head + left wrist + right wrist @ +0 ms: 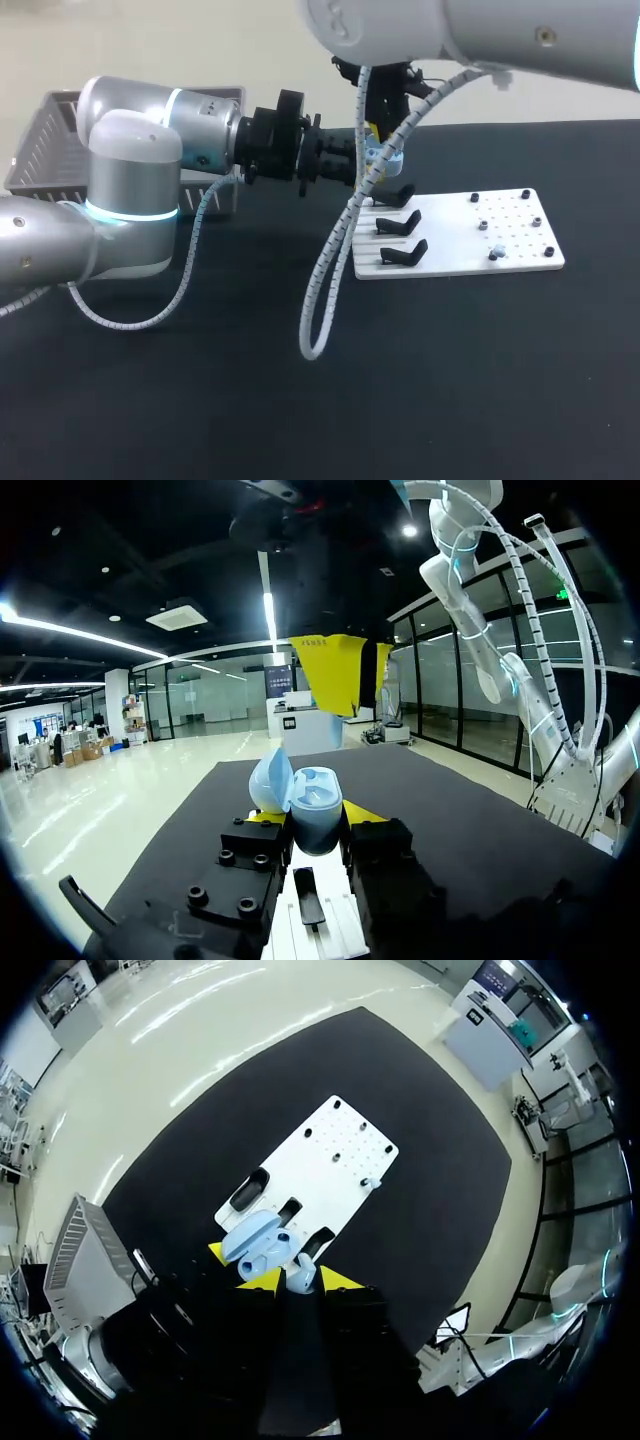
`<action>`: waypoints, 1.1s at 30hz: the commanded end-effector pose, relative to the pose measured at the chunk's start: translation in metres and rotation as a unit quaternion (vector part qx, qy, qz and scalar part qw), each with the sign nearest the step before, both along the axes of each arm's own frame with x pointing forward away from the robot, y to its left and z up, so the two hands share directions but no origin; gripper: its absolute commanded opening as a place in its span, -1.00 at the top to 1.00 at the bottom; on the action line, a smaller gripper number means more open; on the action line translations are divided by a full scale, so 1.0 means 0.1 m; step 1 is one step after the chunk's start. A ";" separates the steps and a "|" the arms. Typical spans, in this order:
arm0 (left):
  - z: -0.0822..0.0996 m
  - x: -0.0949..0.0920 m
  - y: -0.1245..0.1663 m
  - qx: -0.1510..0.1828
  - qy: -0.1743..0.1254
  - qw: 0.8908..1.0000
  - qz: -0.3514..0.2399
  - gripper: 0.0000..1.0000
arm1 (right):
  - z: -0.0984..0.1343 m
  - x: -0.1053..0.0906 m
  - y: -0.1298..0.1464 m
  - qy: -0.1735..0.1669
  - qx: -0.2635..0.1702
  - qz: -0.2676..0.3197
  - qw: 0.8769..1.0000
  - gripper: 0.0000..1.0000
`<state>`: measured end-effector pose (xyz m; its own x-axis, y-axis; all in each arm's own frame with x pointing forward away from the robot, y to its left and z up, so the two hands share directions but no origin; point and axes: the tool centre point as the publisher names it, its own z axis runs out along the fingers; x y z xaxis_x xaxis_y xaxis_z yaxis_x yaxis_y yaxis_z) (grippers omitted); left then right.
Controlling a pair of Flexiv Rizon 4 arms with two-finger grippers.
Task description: Pick up each earbud case from the left stands, insert the matching earbuds, close the lid, and place the case in the box.
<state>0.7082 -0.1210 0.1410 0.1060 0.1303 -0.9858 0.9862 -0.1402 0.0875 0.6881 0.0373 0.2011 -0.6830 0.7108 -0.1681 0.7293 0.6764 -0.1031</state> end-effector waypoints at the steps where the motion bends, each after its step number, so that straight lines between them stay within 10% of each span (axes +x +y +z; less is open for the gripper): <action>1: 0.00 0.00 0.00 0.000 0.000 1.000 0.000 1.00 | 0.00 0.06 0.03 0.002 -0.003 -0.002 1.000 1.00; 33: 0.00 0.00 0.00 0.000 0.000 1.000 0.000 1.00 | -0.11 0.12 -0.01 -0.003 0.021 0.005 1.000 1.00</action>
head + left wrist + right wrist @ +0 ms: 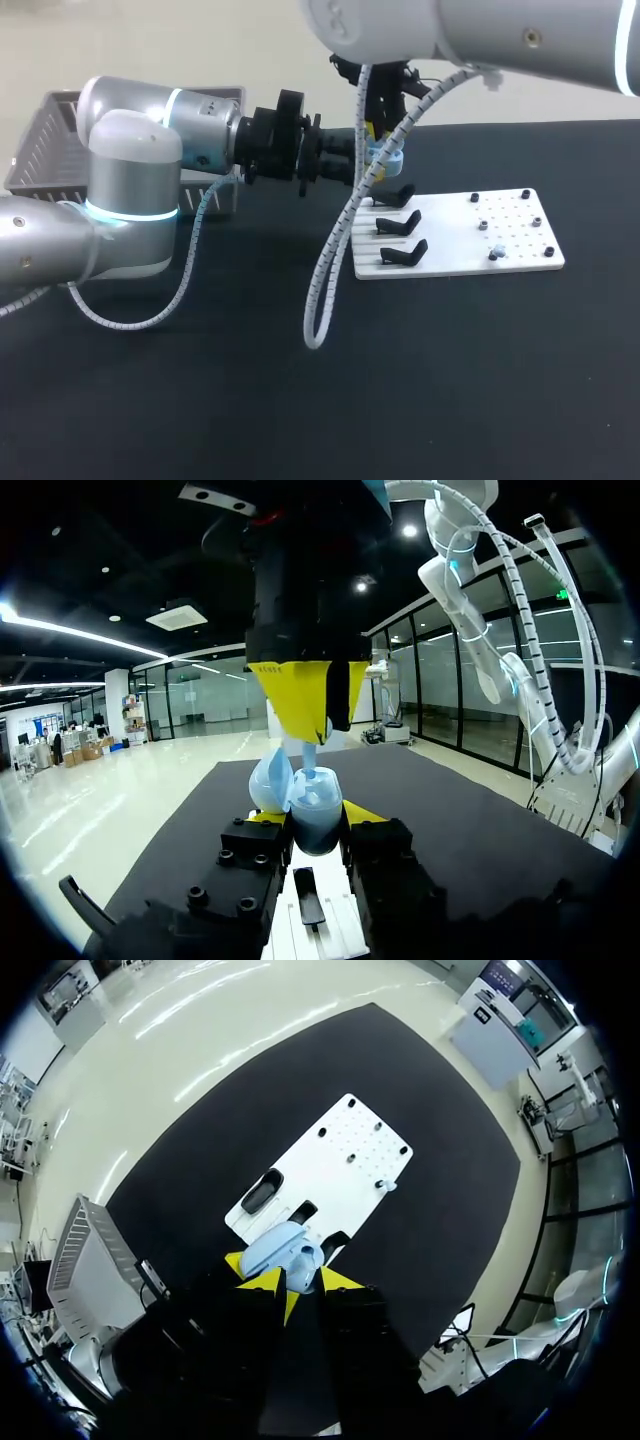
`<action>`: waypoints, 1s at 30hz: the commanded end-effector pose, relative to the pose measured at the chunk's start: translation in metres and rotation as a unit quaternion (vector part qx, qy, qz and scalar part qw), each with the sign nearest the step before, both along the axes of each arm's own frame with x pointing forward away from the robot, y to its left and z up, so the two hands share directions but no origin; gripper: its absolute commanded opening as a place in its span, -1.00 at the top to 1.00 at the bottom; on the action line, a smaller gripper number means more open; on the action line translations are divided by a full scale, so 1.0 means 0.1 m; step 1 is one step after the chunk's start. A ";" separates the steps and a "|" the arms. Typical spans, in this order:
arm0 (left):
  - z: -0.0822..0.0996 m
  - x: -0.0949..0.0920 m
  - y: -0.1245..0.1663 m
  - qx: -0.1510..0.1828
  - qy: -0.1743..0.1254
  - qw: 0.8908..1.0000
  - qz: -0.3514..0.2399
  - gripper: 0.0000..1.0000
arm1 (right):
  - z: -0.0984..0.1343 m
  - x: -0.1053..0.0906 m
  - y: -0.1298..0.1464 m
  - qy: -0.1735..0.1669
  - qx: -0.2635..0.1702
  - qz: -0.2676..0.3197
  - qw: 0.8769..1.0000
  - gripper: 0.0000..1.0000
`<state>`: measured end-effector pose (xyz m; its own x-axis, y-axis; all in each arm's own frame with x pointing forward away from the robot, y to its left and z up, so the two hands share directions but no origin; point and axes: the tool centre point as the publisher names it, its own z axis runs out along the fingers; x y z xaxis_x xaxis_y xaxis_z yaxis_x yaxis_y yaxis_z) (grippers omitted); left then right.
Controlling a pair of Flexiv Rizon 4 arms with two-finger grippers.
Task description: Pick up each earbud case from the left stands, insert the matching earbuds, close the lid, and place the case in the box.
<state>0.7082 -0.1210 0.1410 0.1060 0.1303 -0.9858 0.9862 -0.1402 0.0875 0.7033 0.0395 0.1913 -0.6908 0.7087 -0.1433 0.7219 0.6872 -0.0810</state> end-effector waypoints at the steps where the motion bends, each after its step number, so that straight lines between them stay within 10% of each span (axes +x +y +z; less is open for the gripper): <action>1: 0.00 0.00 0.00 0.000 0.000 1.000 0.000 1.00 | -0.02 -0.03 -0.03 -0.003 0.004 0.000 1.000 1.00; 24: 0.00 0.00 0.00 0.000 0.000 1.000 0.000 1.00 | -0.14 0.01 -0.06 -0.001 0.008 -0.007 1.000 1.00; 26: 0.00 0.00 0.00 0.000 0.000 1.000 0.000 1.00 | -0.14 0.01 -0.06 -0.001 0.012 -0.008 1.000 0.39; 28: 0.00 0.00 0.00 0.000 0.000 1.000 0.000 1.00 | -0.12 -0.01 -0.07 -0.008 0.019 -0.005 1.000 -1.00; 30: 0.00 0.00 0.00 0.000 0.000 1.000 0.000 1.00 | -0.08 -0.04 -0.07 -0.015 0.026 -0.003 1.000 -1.00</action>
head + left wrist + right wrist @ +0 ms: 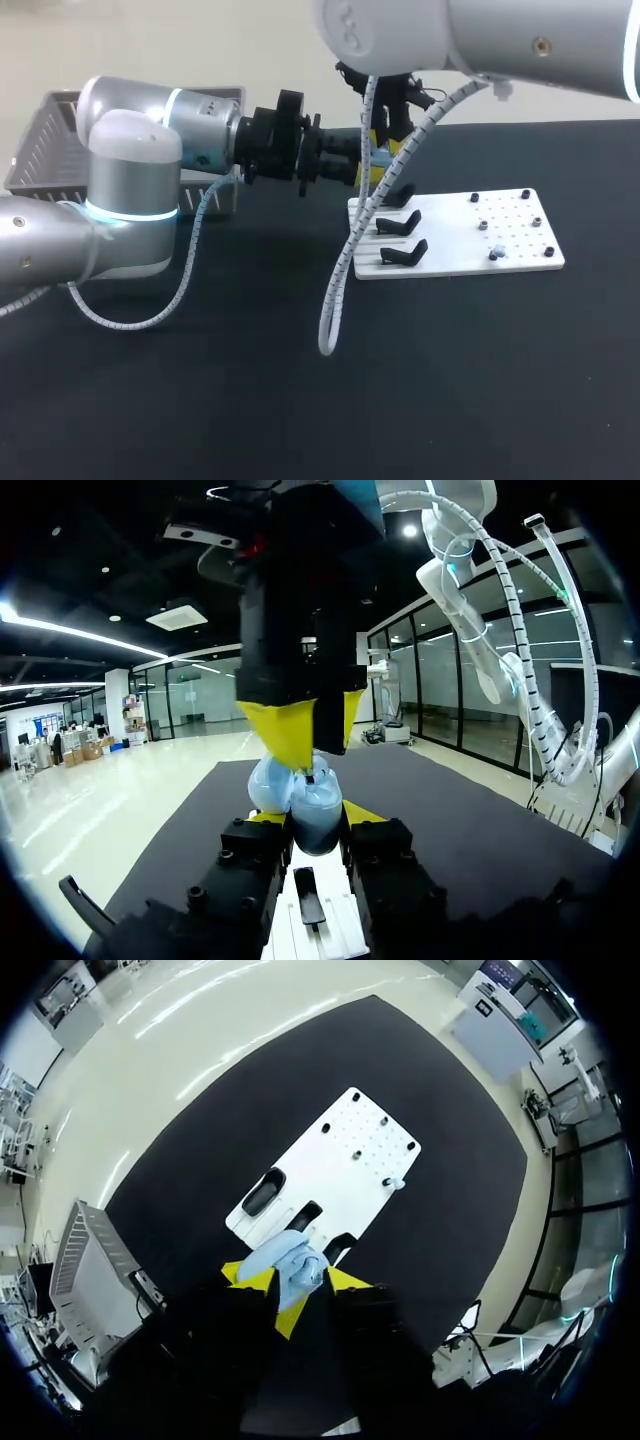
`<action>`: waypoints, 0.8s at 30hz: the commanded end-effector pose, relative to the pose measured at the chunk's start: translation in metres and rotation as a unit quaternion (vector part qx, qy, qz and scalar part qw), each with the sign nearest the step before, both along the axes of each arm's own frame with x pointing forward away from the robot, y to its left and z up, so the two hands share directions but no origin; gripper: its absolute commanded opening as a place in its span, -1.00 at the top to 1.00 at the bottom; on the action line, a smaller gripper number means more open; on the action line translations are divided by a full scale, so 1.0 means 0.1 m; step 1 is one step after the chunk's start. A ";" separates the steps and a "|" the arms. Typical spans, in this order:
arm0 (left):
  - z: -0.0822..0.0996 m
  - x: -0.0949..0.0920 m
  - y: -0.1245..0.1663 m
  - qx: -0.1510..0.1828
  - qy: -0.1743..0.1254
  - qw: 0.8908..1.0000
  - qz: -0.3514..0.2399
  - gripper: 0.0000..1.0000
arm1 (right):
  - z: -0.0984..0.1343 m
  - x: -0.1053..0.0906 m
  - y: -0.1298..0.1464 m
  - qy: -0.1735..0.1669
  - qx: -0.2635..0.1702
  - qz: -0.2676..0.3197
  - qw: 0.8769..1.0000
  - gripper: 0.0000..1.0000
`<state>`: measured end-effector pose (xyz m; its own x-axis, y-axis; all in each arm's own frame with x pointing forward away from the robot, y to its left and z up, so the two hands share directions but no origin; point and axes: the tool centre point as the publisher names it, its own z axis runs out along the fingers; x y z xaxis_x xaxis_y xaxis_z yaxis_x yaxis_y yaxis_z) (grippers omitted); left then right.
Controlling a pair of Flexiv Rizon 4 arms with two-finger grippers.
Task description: Pick up each earbud case from the left stands, insert the matching earbuds, close the lid, and place the case in the box.
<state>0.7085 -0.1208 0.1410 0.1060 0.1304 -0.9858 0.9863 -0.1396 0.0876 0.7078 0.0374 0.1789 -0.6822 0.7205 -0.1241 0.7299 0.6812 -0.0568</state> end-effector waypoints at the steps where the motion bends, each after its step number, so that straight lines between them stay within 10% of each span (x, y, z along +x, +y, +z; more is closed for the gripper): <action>1: 0.00 0.00 -0.01 0.000 0.000 1.000 0.000 1.00 | 0.07 -0.12 -0.06 -0.017 0.016 0.004 1.000 -1.00; 22: 0.00 0.00 -0.01 0.000 0.000 1.000 0.000 1.00 | 0.17 -1.00 -0.77 -0.112 0.100 0.156 0.976 -1.00; 24: 0.00 0.00 -0.01 0.000 0.000 1.000 0.000 1.00 | 0.15 -1.05 -0.87 -0.118 0.104 0.157 0.975 -0.63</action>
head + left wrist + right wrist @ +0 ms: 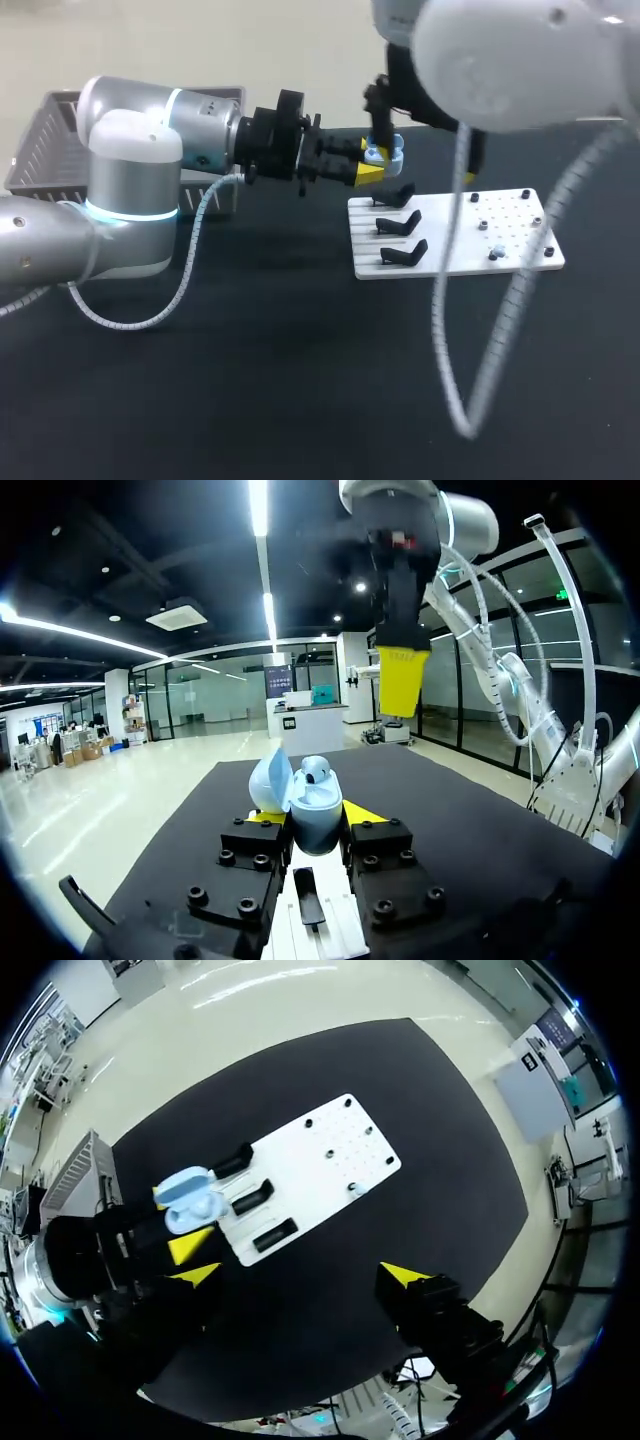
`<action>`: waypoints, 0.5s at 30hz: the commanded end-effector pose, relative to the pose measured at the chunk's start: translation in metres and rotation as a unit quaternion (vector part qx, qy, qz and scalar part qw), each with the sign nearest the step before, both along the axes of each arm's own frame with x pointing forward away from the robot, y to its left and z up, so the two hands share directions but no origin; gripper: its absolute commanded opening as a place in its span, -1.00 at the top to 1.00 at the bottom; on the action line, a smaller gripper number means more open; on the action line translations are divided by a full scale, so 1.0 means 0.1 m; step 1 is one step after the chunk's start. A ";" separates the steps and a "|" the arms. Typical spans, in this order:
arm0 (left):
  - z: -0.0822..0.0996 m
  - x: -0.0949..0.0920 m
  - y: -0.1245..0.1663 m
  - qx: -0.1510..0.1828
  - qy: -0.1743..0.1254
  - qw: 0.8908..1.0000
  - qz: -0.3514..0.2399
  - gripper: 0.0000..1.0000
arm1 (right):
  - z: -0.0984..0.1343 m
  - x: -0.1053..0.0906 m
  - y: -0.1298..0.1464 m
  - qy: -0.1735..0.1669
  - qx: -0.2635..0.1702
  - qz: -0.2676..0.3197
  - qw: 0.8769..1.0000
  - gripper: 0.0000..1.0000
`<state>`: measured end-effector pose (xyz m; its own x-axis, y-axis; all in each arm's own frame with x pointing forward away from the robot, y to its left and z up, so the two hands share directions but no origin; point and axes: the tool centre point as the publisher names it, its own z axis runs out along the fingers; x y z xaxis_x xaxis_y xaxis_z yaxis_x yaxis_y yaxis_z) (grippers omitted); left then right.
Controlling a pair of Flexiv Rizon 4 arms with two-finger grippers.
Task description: Pick up each earbud case from the left stands, insert the matching earbuds, close the lid, and place the case in the box.
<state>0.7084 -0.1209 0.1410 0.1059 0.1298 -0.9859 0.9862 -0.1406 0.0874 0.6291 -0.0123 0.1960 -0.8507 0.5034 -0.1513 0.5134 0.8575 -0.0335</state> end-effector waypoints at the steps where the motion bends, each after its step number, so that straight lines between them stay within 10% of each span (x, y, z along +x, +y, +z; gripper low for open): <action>1: 0.00 0.00 0.00 0.000 0.000 1.000 0.000 1.00 | -0.04 -0.27 -0.42 -0.085 0.117 0.020 0.989 -0.59; 15: 0.00 0.00 0.00 0.000 0.000 1.000 0.000 1.00 | -0.37 -0.26 -0.77 -0.077 0.143 0.058 0.985 -0.25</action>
